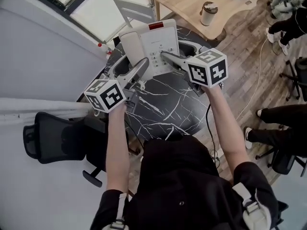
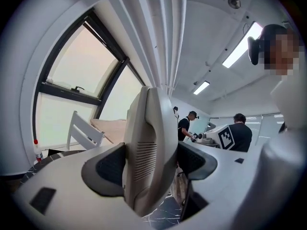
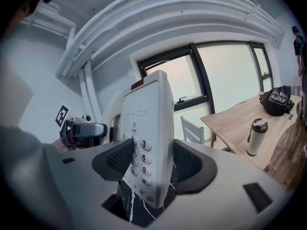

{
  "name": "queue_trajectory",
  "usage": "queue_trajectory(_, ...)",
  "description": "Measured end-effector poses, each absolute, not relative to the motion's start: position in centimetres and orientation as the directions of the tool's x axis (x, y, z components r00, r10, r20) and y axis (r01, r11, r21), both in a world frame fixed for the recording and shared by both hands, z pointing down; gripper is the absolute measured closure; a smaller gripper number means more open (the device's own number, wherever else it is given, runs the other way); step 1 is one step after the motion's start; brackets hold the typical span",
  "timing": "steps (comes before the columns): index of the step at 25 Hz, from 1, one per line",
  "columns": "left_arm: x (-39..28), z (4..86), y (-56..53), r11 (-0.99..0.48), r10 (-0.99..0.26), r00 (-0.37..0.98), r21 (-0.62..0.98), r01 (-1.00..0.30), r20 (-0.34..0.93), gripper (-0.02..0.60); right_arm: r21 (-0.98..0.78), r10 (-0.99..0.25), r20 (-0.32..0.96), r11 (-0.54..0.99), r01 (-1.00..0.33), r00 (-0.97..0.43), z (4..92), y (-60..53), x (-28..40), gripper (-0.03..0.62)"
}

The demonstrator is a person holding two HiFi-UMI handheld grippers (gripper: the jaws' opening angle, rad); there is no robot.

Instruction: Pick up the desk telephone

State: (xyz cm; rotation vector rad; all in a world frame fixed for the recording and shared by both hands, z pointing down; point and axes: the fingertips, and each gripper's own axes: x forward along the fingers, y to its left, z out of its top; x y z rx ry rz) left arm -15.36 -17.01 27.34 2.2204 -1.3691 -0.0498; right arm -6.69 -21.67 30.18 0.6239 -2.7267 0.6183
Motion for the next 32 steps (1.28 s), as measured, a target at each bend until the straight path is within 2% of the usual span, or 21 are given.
queue_trajectory(14,-15.6,23.4,-17.2,-0.386,-0.865,0.479,0.413,-0.825,0.147,0.225,-0.270,-0.411,0.275,0.835,-0.480,-0.869,25.9,-21.8,-6.7,0.310)
queue_trajectory(32,-15.5,23.1,-16.7,-0.388,-0.865,0.474,0.379,-0.840,0.165,0.225,-0.234,-0.409,0.272,0.850,-0.472,-0.871,25.5,-21.6,-6.8,0.312)
